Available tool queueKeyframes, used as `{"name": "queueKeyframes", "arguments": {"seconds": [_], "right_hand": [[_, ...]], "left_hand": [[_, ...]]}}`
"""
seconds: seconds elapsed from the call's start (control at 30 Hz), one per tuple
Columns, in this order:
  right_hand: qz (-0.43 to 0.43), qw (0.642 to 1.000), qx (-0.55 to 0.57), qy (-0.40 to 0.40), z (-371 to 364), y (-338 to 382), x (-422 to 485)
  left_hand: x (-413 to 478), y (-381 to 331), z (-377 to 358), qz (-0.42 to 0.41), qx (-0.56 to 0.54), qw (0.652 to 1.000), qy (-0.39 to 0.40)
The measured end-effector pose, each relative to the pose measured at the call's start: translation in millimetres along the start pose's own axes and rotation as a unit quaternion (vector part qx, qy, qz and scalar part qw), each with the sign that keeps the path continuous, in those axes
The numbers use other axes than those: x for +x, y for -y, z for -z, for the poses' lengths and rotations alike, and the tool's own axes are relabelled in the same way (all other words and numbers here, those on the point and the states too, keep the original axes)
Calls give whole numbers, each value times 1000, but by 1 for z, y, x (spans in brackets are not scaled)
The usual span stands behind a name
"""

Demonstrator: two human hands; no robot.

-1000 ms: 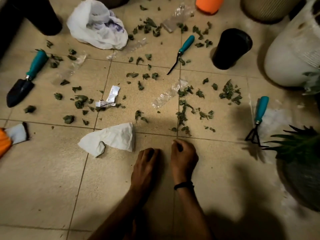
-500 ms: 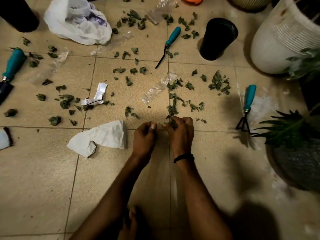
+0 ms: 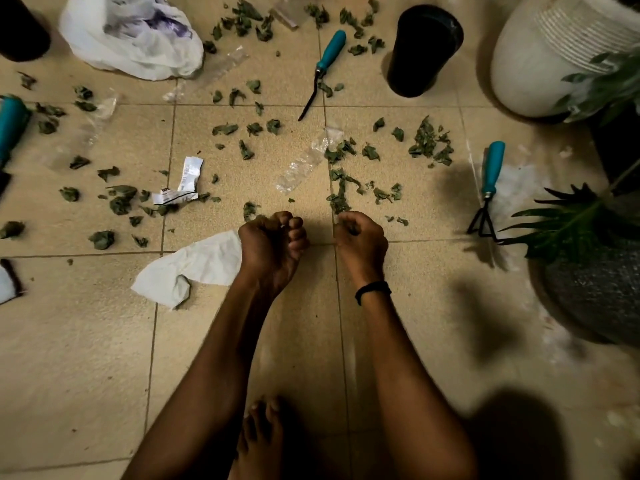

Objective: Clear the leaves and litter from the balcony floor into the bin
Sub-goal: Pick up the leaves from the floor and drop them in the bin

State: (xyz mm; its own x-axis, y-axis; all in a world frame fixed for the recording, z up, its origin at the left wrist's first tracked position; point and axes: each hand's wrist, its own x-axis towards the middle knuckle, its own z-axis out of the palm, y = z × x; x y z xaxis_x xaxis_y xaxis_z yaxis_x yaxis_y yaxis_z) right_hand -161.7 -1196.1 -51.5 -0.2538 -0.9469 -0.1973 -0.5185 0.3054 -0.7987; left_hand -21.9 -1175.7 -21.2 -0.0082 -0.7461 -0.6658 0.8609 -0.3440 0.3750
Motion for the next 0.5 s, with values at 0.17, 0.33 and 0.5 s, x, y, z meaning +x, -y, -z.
{"name": "queueKeyframes", "arguments": {"seconds": [0.17, 0.33, 0.5], "right_hand": [[16, 998, -44, -34, 1, 1, 21], [48, 989, -134, 25, -19, 20, 33], [63, 993, -102, -8, -19, 18, 33]], "left_hand": [[6, -7, -1, -254, 500, 809, -175], [17, -3, 8, -288, 749, 534, -267], [32, -3, 7, -182, 770, 532, -301]]}}
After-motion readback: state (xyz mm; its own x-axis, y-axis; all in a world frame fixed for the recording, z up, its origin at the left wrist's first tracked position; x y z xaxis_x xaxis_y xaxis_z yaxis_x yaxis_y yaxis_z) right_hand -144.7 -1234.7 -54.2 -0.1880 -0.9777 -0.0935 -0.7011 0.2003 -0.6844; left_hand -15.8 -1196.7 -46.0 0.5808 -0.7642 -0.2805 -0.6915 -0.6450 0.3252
